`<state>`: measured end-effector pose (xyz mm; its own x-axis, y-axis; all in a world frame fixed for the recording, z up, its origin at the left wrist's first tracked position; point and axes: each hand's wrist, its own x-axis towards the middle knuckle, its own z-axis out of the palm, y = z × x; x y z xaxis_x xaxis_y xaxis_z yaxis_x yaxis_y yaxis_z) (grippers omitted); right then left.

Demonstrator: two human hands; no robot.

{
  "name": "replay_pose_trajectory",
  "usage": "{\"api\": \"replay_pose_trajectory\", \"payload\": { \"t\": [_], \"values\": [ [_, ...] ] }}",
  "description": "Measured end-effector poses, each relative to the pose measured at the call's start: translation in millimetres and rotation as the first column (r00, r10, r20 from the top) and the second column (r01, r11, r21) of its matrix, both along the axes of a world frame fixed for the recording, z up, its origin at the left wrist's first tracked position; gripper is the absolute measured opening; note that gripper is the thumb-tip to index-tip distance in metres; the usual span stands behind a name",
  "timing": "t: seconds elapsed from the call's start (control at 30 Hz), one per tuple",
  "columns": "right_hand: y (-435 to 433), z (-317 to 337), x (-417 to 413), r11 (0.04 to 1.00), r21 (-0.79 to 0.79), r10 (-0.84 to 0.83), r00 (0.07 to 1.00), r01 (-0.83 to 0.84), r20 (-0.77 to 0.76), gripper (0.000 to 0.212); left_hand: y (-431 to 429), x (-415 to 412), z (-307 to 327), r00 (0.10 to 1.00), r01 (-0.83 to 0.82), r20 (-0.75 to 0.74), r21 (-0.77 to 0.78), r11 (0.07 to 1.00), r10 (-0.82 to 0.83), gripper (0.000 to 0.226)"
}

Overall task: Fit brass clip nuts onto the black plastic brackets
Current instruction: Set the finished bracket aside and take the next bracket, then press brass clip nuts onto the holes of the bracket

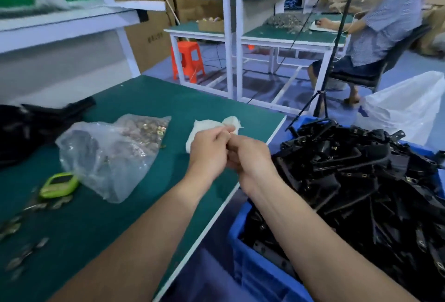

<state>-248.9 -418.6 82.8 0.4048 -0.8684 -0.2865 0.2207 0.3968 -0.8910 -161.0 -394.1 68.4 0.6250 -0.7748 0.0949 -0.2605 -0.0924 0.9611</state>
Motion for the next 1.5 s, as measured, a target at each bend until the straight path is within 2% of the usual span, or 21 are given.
{"api": "replay_pose_trajectory", "payload": {
  "t": [0.1,0.17,0.3,0.4,0.5,0.6,0.7,0.77,0.83,0.93,1.03,1.1,1.17,1.27,1.37,1.4,1.5],
  "values": [
    [33,12,50,0.985,-0.074,0.158,0.988,-0.157,-0.001,0.019,46,46,16,0.987,-0.161,0.012,-0.044,0.986,0.162,0.032],
    [60,15,87,0.944,-0.15,0.298,0.955,-0.295,-0.003,0.016,86,80,26,0.949,-0.289,0.114,-0.057,0.956,0.294,0.031],
    [125,11,162,0.788,-0.272,0.539,0.832,-0.553,-0.129,0.018,181,143,28,0.778,-0.538,0.335,-0.08,0.839,0.531,0.037],
    [175,11,208,0.643,-0.286,0.692,0.699,-0.71,-0.178,0.016,258,183,23,0.684,-0.683,0.305,-0.052,0.729,0.662,0.035],
    [210,9,254,0.599,-0.263,0.749,0.645,-0.757,-0.151,0.019,330,216,9,0.649,-0.755,0.254,0.103,0.647,0.717,0.036],
    [233,2,303,0.495,-0.373,0.713,0.612,-0.785,-0.342,0.02,384,233,-15,0.661,-0.75,0.358,0.301,0.589,0.659,0.018],
    [253,-6,348,0.289,-0.494,0.645,0.548,-0.82,-0.533,0.046,402,234,-42,0.722,-0.692,0.406,0.435,0.577,0.56,0.051],
    [264,-11,378,0.161,-0.515,0.601,0.497,-0.842,-0.625,0.065,402,233,-54,0.745,-0.662,0.489,0.452,0.598,0.454,0.061],
    [273,-14,410,0.035,-0.502,0.53,0.442,-0.864,-0.724,0.078,404,235,-60,0.745,-0.65,0.529,0.442,0.618,0.406,0.059],
    [283,-17,450,-0.141,-0.489,0.308,0.431,-0.861,-0.848,0.086,411,243,-62,0.705,-0.674,0.548,0.324,0.664,0.449,0.041],
    [291,-25,477,-0.191,-0.414,0.239,0.367,-0.89,-0.899,0.089,414,244,-63,0.643,-0.722,0.541,0.19,0.665,0.542,0.026],
    [296,-35,485,-0.199,-0.368,0.219,0.325,-0.908,-0.92,0.088,414,244,-66,0.608,-0.75,0.555,0.164,0.641,0.569,0.033],
    [300,-42,487,-0.233,-0.407,0.125,0.388,-0.883,-0.913,0.083,415,245,-67,0.583,-0.778,0.549,0.168,0.605,0.599,0.05],
    [298,-40,485,-0.306,-0.52,-0.011,0.549,-0.797,-0.836,0.066,419,247,-71,0.601,-0.778,0.436,0.128,0.615,0.67,0.061],
    [290,-26,479,-0.388,-0.576,-0.096,0.653,-0.72,-0.752,0.035,420,247,-72,0.583,-0.793,0.452,0.135,0.594,0.675,0.052],
    [288,-21,479,-0.408,-0.58,-0.11,0.668,-0.705,-0.736,0.031,419,246,-72,0.575,-0.797,0.468,0.138,0.587,0.671,0.047],
    [286,-7,483,-0.438,-0.541,-0.152,0.653,-0.718,-0.742,0.026,417,245,-70,0.572,-0.8,0.468,0.134,0.585,0.674,0.036]
  ]
}}
